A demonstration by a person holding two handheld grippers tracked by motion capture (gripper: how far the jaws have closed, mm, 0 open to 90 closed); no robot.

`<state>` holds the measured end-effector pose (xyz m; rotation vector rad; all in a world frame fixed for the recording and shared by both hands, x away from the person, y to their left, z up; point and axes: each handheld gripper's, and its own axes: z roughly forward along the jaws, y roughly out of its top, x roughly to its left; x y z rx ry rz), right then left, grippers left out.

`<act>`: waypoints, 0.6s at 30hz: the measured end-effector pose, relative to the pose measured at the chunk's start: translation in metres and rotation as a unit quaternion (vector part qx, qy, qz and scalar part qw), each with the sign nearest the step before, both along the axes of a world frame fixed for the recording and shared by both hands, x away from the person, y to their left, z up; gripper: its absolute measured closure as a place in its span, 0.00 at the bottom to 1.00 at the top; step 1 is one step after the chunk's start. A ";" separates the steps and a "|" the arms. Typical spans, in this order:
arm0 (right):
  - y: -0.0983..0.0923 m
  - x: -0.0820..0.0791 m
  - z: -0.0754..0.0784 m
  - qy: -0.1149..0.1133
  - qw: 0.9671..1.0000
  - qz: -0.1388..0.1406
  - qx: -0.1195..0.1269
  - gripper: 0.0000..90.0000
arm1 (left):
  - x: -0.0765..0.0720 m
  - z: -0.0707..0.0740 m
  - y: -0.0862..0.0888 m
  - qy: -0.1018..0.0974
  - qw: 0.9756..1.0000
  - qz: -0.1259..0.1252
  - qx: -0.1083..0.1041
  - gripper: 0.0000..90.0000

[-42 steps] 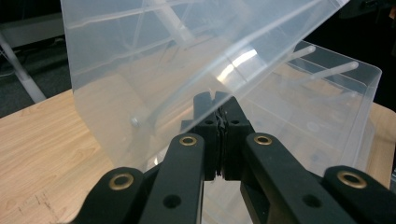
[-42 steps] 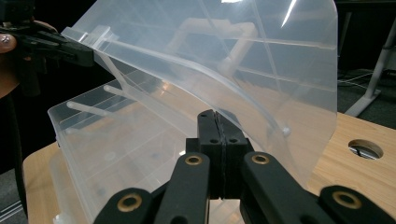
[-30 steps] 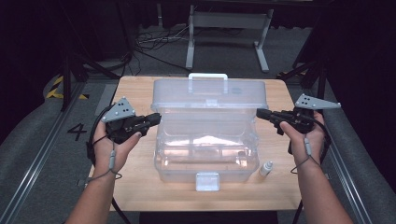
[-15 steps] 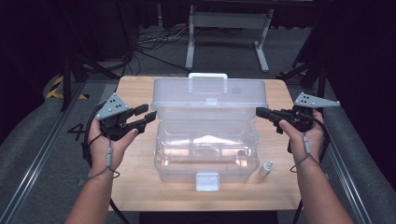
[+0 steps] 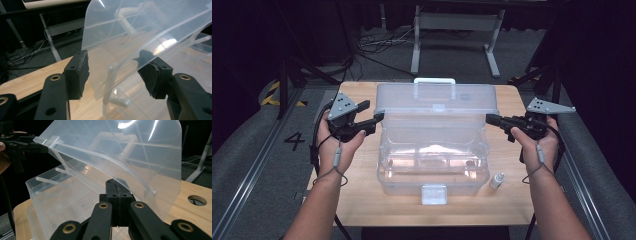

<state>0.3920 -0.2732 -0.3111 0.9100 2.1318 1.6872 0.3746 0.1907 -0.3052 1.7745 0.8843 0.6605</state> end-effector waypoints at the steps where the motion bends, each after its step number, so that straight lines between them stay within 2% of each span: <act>1: 0.000 0.000 0.000 0.000 1.000 0.000 0.000 1.00 | 0.000 0.000 0.000 0.000 1.000 0.000 0.000 0.48; 9: 0.000 0.000 0.000 0.000 1.000 0.000 0.001 1.00 | 0.006 -0.001 -0.012 -0.011 1.000 0.012 0.006 0.46; 11: 0.000 0.000 0.000 0.001 1.000 -0.001 0.001 1.00 | 0.006 -0.002 -0.017 -0.027 0.999 0.021 0.022 0.46; 16: 0.000 0.000 0.000 0.001 1.000 -0.001 0.002 1.00 | 0.008 -0.002 -0.021 -0.037 0.998 0.032 0.026 0.46; 18: 0.000 0.000 0.000 0.002 1.000 -0.002 0.002 1.00 | 0.010 -0.003 -0.022 -0.039 0.998 0.040 0.020 0.44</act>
